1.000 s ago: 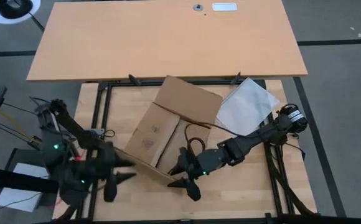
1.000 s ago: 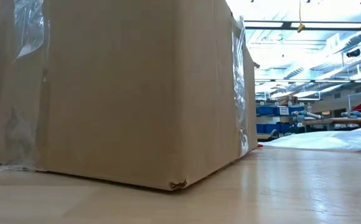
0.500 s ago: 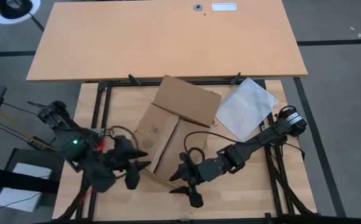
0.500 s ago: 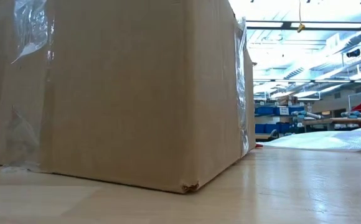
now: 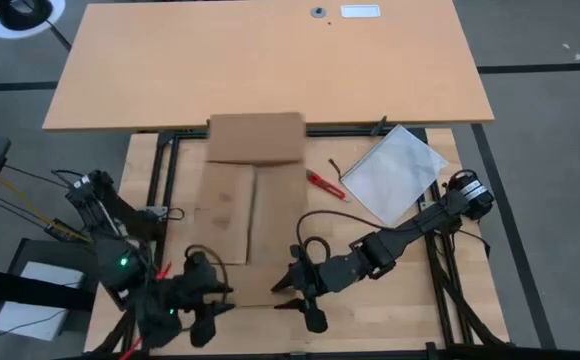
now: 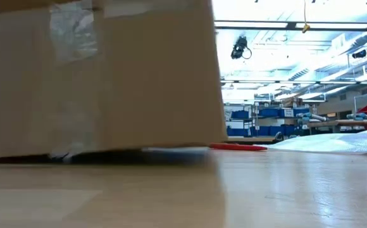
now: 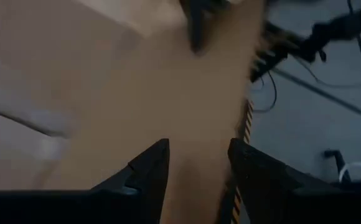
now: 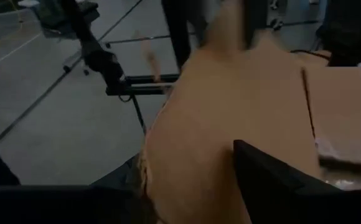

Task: Unpack boxes
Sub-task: Open the cardboard box using the red cutter

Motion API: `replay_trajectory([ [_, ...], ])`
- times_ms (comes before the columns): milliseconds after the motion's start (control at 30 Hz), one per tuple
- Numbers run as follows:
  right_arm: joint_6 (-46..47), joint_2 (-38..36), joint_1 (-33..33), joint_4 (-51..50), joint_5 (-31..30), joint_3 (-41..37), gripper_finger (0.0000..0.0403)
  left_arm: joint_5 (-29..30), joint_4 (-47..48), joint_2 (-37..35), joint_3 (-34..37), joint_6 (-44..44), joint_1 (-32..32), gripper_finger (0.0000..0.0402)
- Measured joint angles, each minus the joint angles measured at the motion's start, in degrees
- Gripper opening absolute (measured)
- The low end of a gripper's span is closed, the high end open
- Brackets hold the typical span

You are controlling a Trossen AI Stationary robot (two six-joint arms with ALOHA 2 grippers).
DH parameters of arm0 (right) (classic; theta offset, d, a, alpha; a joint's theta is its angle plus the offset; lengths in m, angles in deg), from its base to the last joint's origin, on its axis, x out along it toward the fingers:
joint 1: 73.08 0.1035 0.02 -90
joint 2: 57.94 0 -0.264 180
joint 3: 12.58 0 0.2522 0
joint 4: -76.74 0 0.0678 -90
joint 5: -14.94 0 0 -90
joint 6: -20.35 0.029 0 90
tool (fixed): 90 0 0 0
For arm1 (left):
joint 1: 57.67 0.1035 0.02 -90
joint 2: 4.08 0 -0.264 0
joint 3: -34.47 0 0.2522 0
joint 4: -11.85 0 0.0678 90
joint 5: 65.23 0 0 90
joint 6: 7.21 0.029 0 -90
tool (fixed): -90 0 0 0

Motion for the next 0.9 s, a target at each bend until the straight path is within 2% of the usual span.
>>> replay_trajectory([
  [333, -0.64, -0.49, -0.20, 0.47, 1.82, 6.35, 0.0181, -0.55, -0.13, 5.63, 0.07, -1.34, -1.30, 0.0181],
  [567, -1.40, -0.48, -2.11, -1.05, 1.70, 7.61, 0.0183, 0.39, 0.43, 9.00, 0.04, 0.91, -1.32, 0.0181],
  [700, -1.40, -0.48, -4.00, -6.01, 0.49, 7.61, 0.0183, 2.75, 1.28, 10.00, 0.04, 3.18, -1.28, 0.0181],
  [900, -4.47, -0.43, -8.27, -18.04, -6.28, 7.58, 0.0187, 2.94, 3.25, 10.44, -0.01, 3.43, -1.17, 0.0181],
])
